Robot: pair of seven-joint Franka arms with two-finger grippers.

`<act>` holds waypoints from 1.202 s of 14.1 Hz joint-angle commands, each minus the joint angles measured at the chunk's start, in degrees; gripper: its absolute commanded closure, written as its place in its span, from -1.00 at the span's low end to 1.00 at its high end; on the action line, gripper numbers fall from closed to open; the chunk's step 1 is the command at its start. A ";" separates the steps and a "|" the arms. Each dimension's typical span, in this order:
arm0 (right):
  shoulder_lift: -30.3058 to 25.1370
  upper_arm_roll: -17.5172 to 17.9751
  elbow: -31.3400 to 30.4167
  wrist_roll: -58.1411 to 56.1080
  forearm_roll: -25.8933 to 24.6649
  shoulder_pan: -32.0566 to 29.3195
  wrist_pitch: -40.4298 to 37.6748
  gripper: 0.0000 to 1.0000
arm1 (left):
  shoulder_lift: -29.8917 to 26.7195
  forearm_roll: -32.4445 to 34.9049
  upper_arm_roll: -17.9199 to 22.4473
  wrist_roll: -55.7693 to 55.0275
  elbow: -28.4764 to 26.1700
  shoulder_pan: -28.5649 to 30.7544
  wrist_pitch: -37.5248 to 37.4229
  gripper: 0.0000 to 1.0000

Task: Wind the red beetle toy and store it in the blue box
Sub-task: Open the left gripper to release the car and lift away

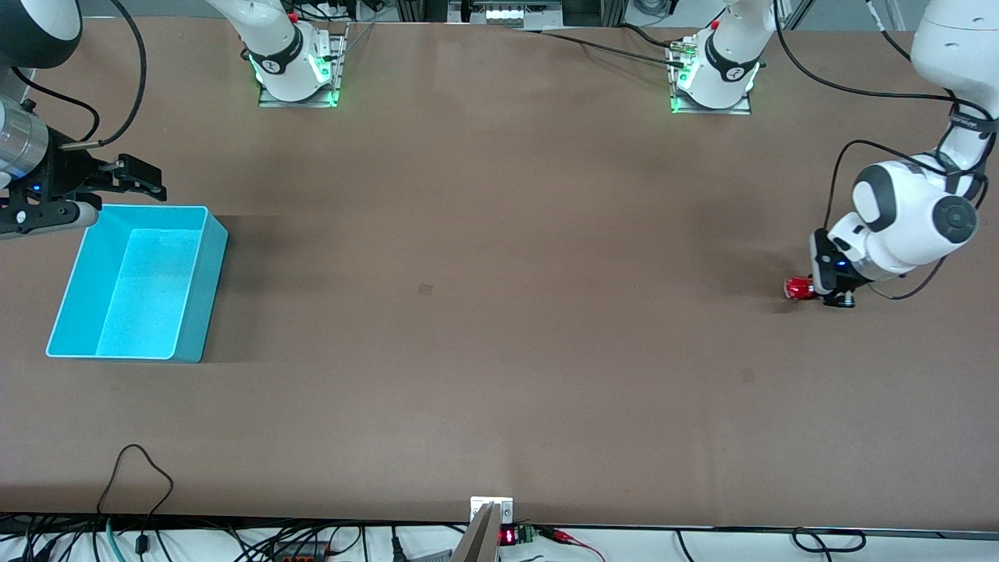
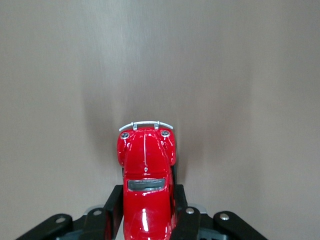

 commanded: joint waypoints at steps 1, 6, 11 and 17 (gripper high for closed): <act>-0.36 -0.04 0.20 -0.24 0.47 0.10 -0.33 -1.00 | 2.68 0.46 -0.69 1.27 2.33 0.98 -5.14 -1.00; -0.36 -0.04 0.20 -0.15 0.47 0.10 -0.33 -1.00 | -7.34 0.90 -9.04 1.10 15.42 -2.78 -31.06 -1.00; -0.36 -0.04 0.20 -0.24 0.56 0.10 -0.33 -1.00 | -13.34 -4.00 -10.88 0.66 21.30 -9.39 -40.76 -1.00; -0.36 -0.04 0.20 0.20 0.56 0.10 -0.33 -1.00 | -11.84 -6.92 -11.24 -19.24 23.17 -11.85 -40.59 -1.00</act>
